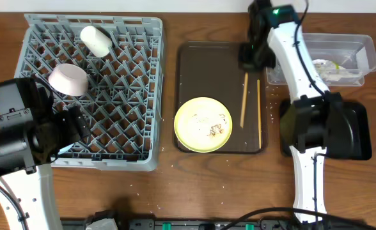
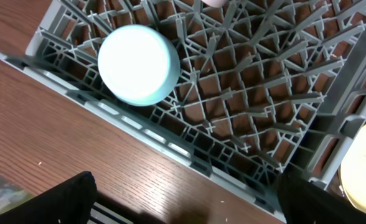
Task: Sort waste into correct bins and load items into the dishwasher
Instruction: 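Lift one chopstick and carry it to the rack's right edge, then stand the chopstick upright in the rack and open the right gripper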
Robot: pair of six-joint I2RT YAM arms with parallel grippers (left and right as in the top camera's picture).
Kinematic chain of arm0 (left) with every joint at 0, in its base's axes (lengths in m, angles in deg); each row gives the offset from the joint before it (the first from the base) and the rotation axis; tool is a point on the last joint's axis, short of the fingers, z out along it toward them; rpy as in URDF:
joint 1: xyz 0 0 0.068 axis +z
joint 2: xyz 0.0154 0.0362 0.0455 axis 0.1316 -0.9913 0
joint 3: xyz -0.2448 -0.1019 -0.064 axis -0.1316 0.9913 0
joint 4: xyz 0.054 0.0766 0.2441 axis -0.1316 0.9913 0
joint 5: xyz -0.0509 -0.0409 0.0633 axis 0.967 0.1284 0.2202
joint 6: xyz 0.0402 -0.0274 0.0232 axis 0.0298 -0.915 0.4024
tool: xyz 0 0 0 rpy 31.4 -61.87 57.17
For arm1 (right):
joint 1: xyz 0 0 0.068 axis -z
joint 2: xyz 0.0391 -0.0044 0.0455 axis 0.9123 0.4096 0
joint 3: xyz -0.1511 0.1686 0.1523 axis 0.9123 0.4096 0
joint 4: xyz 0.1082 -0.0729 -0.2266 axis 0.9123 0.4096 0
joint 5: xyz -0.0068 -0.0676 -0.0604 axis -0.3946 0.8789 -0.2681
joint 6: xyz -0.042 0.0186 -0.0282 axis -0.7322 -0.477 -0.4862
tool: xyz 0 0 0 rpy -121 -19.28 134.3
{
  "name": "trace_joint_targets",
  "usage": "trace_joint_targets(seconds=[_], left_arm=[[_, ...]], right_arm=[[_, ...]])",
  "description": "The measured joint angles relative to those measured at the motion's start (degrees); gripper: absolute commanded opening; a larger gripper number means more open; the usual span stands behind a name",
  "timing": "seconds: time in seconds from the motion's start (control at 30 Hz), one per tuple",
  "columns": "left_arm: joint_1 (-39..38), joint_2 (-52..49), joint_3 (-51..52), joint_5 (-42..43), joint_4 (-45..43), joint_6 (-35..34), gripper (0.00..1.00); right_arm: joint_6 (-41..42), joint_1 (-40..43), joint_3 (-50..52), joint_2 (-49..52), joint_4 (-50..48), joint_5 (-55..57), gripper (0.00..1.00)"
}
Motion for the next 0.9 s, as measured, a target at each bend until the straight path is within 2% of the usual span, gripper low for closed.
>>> trace_joint_targets(seconds=[0.1,0.23,0.47,0.57,0.73,0.9], left_arm=[[0.0,0.0,0.0,0.0,0.0,0.0,0.94],[0.0,0.0,0.0,0.0,0.0,0.0,0.94],[0.0,0.0,0.0,0.0,0.0,0.0,0.93],[0.0,0.0,0.0,0.0,0.0,0.0,0.94],[0.0,0.0,0.0,0.0,0.0,0.0,0.94],[0.0,0.0,0.0,0.0,0.0,0.0,0.94]], right_arm=[[2.1,0.0,-4.5,-0.2,-2.6,-6.4,0.01],[7.9,-1.2,-5.2,-0.2,-10.3,-14.5,0.01],[21.0,-10.5,-2.6,-0.2,-28.2,-19.6,0.01],[23.4,-14.5,-1.8,-0.2,-32.6,-20.3,0.02],[25.2,-20.4,-1.6,-0.2,-33.0,-17.6,0.01],[24.3,-22.0,-0.1,-0.2,-33.0,-14.4,0.01]])
